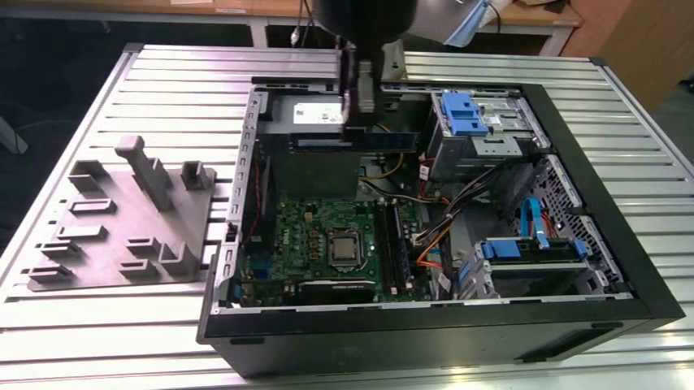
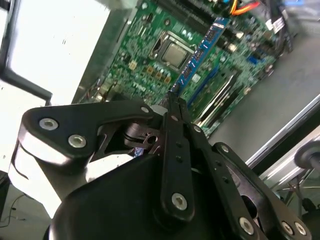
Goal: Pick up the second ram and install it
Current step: 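Pick up the second ram and move it above second insertion slot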
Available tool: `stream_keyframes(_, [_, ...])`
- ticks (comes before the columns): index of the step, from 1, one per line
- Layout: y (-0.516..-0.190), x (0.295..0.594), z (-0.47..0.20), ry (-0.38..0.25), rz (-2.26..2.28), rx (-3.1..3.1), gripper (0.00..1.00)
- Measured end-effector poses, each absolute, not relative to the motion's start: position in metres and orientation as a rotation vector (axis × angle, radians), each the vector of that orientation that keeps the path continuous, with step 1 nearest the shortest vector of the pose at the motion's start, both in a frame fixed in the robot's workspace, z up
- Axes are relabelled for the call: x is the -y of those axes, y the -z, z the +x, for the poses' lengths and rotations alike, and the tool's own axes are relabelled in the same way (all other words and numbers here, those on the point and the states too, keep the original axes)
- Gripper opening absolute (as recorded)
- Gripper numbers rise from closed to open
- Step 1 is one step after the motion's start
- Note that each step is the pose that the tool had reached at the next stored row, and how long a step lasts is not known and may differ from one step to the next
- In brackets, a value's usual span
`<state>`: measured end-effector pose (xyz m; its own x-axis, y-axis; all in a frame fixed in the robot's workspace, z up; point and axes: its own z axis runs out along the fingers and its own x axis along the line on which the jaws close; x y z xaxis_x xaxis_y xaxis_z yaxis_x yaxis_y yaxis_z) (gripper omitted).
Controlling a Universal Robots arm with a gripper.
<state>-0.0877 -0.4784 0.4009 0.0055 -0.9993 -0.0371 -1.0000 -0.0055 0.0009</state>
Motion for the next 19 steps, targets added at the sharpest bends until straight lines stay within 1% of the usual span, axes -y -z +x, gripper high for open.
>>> stream_keyframes(9, [-0.399, 0.478, -0.086, -0.042, -2.209, -2.197, 0.11])
stream_keyframes(19, [-0.381, 0.478, -0.086, -0.042, -2.210, -2.197, 0.11])
